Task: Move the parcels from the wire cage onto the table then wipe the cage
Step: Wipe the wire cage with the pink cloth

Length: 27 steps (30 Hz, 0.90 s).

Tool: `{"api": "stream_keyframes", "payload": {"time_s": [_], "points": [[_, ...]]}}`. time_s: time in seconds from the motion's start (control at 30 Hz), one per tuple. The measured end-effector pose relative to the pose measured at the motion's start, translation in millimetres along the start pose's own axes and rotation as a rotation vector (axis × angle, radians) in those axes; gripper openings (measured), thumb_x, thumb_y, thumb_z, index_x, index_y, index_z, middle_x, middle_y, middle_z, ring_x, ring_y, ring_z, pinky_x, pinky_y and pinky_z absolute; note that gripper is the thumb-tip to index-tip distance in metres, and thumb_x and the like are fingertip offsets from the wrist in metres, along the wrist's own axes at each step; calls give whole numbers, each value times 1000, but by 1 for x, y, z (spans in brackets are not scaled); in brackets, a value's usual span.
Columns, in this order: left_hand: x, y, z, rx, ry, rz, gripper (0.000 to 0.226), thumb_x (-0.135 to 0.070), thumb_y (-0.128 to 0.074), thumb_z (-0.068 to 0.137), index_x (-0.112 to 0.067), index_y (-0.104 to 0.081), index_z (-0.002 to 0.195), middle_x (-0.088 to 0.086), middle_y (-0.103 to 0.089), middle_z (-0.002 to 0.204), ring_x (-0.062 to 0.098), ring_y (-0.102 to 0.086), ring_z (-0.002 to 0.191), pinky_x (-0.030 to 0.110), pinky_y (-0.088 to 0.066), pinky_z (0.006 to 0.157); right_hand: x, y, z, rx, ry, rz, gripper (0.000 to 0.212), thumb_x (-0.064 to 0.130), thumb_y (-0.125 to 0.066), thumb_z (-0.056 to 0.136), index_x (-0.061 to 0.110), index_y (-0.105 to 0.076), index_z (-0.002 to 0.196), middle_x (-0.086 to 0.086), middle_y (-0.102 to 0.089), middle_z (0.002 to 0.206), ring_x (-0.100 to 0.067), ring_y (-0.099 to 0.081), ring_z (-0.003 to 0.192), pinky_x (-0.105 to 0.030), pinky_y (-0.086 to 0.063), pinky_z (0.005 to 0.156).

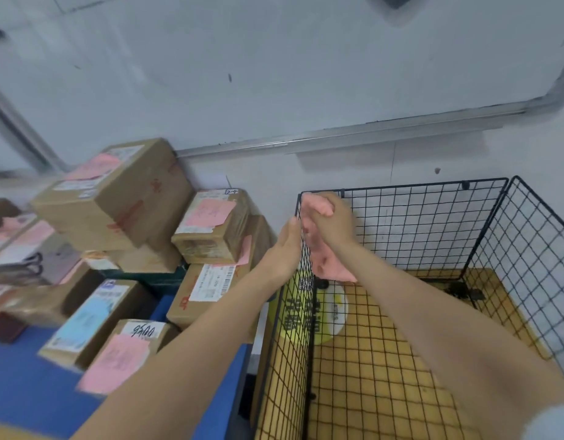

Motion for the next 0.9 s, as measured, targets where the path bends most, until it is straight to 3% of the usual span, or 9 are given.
{"api": "stream_keyframes", "payload": {"time_s": [0.3,0.47,0.53,0.6,0.67,0.73,0.77,0.83,0.9], "points": [[-4,-5,13,-3,-74,-53,75,-69,-2,89,-28,-17,150,10,-29,154,25,-29,141,49,-21,116,8,-8,-7,112,30,110,31,8,-63,85,17,-68,114,13,-63,101,-2,-58,94,-7,-43,75],[-10,3,2,-44,-74,-99,61,-46,-4,101,-14,-34,144,5,-48,124,11,-42,122,23,-28,102,7,-6,-33,162,23,171,31,-3,-64,84,12,-65,111,12,-60,93,7,-54,80,-3,-45,62],[-12,1,2,-12,-79,-103,62,-43,0,102,-22,-52,127,0,-52,104,5,-50,100,11,-31,86,3,-5,-46,180,-4,199,30,-2,-66,83,14,-66,108,11,-62,92,4,-57,80,-5,-46,61],[-11,0,-2,7,-52,-112,81,-45,5,100,-32,-74,86,-7,-61,75,1,-54,76,2,-36,70,1,-6,-60,202,-4,180,33,1,-70,80,24,-66,104,12,-65,93,-3,-61,86,-12,-52,69],[-15,-3,-10,25,-46,-130,96,-42,7,100,-29,-71,46,-10,-65,52,-7,-60,61,-3,-39,59,-1,-6,-74,226,-8,183,37,3,-73,78,33,-64,98,10,-66,96,-7,-63,87,-18,-55,72],[-12,-3,-6,-2,-59,-97,86,-44,3,101,-8,-75,98,6,-71,100,-2,-59,106,7,-35,92,4,-3,-93,263,-11,197,40,5,-75,78,39,-61,93,7,-66,97,-7,-62,83,-14,-53,64],[-9,-3,-6,-2,-37,-100,77,-47,1,101,-4,-57,128,7,-56,126,8,-43,128,13,-22,102,8,-1,-103,280,0,188,39,6,-76,77,39,-60,93,8,-65,95,-5,-61,81,-12,-50,61],[-6,-3,-15,5,43,-122,73,-55,1,98,-10,-29,147,3,-32,148,18,-23,141,22,-9,111,12,-1,-126,329,6,172,35,9,-77,78,36,-61,94,9,-63,92,-3,-59,79,-11,-47,59],[-8,-4,-22,10,41,-109,74,-56,2,97,-12,-26,149,11,-28,153,21,-23,142,29,-11,115,10,-1,-149,370,-23,176,31,11,-77,78,31,-64,99,7,-62,93,-6,-59,79,-15,-49,60]]}}
Point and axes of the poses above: each hand's wrist, its own z-axis towards the middle knuckle, its own y-axis out of the back of the hand, x = y × z, the point moved 10 cm from there along z, towards the middle knuckle
